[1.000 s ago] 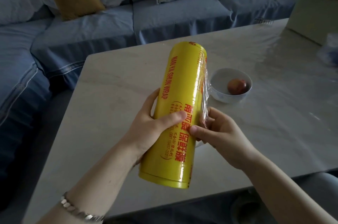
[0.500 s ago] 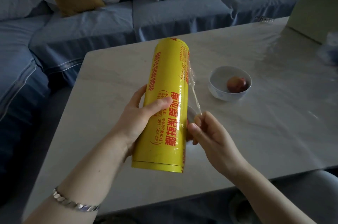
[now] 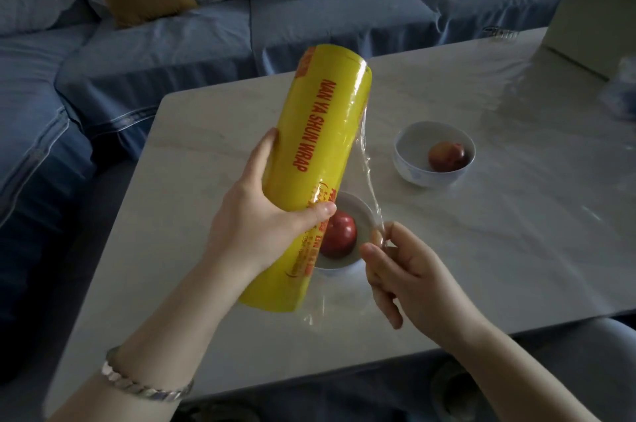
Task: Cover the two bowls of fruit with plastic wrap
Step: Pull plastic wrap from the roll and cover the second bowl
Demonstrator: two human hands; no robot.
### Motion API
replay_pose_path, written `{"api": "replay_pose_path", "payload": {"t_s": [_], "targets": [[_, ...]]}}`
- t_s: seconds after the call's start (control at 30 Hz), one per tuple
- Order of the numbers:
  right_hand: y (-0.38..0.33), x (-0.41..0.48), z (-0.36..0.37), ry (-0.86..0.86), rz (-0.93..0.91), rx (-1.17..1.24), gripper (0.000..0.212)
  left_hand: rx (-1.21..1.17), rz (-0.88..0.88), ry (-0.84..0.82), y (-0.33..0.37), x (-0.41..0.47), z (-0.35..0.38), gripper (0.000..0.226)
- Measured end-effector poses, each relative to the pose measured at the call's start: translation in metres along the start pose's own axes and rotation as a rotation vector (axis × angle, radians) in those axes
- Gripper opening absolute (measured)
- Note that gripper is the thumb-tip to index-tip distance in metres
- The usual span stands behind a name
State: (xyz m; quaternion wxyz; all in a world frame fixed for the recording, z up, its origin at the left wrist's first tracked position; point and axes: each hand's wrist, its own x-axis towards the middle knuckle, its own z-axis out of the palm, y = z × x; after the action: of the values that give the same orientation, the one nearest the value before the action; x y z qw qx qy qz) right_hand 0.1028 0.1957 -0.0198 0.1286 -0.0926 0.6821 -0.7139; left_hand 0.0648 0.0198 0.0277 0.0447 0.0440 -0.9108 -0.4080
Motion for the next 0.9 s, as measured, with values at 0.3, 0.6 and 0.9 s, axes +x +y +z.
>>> {"api": "replay_pose_path", "payload": {"t_s": [0.3,0.6,0.9], "targets": [[0.009,-0.012,-0.021,0.270,0.271,-0.144,0.015,0.393,0.281,0.080,0.021,-0.011,0.005,0.108],[-0.004,0.029,-0.030,0.206,0.067,0.471,0.038,0.359,0.315,0.031,0.038,-0.016,0.013,0.110],[-0.007,0.025,-0.031,0.430,0.065,0.549,0.026,0.054,0.052,-0.275,0.043,-0.016,0.022,0.091]]}}
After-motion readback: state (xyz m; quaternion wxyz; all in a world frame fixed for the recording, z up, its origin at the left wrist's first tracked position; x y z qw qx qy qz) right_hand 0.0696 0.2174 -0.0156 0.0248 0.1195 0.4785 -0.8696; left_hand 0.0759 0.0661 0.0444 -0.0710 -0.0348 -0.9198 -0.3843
